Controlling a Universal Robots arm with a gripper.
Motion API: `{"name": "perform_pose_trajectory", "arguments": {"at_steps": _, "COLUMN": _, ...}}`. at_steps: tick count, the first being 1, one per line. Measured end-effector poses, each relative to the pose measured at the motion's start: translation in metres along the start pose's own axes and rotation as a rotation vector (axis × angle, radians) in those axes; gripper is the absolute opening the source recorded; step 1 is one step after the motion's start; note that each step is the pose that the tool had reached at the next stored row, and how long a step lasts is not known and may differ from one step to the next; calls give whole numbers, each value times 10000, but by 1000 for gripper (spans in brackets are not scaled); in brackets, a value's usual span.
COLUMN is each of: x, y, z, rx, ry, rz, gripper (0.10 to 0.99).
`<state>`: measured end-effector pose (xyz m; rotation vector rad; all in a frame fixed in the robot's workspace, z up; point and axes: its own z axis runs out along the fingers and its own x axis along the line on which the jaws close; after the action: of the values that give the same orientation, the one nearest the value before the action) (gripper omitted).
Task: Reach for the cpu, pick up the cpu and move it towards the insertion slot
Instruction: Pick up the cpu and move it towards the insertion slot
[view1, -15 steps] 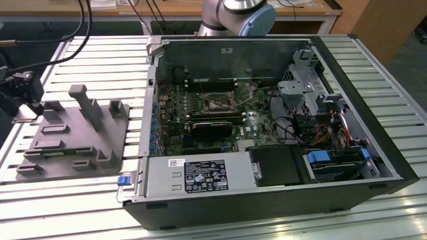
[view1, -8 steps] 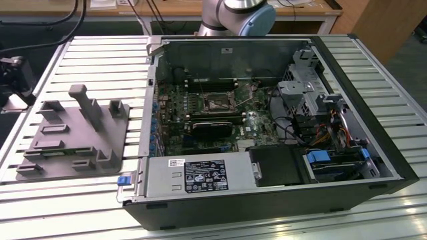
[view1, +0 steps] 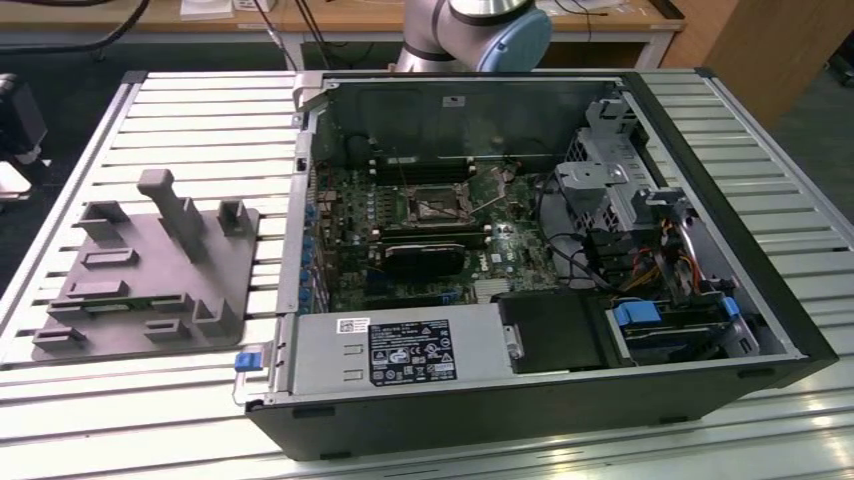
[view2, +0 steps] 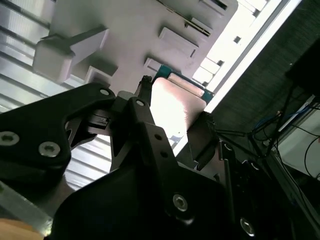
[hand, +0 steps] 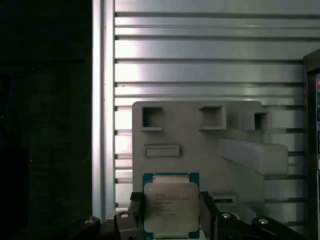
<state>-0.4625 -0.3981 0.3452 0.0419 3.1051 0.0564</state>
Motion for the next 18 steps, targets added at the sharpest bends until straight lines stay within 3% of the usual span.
{"name": "perform_pose_trajectory", "arguments": {"at_steps": 11, "x": -16, "y": 18, "z": -471, "rx": 0, "ry": 0, "rz": 1, "gripper": 533}}
{"name": "perform_pose_trajectory", "arguments": {"at_steps": 18, "x": -33, "y": 18, "z": -486, "rx": 0, "ry": 3, "rz": -2, "gripper": 533}}
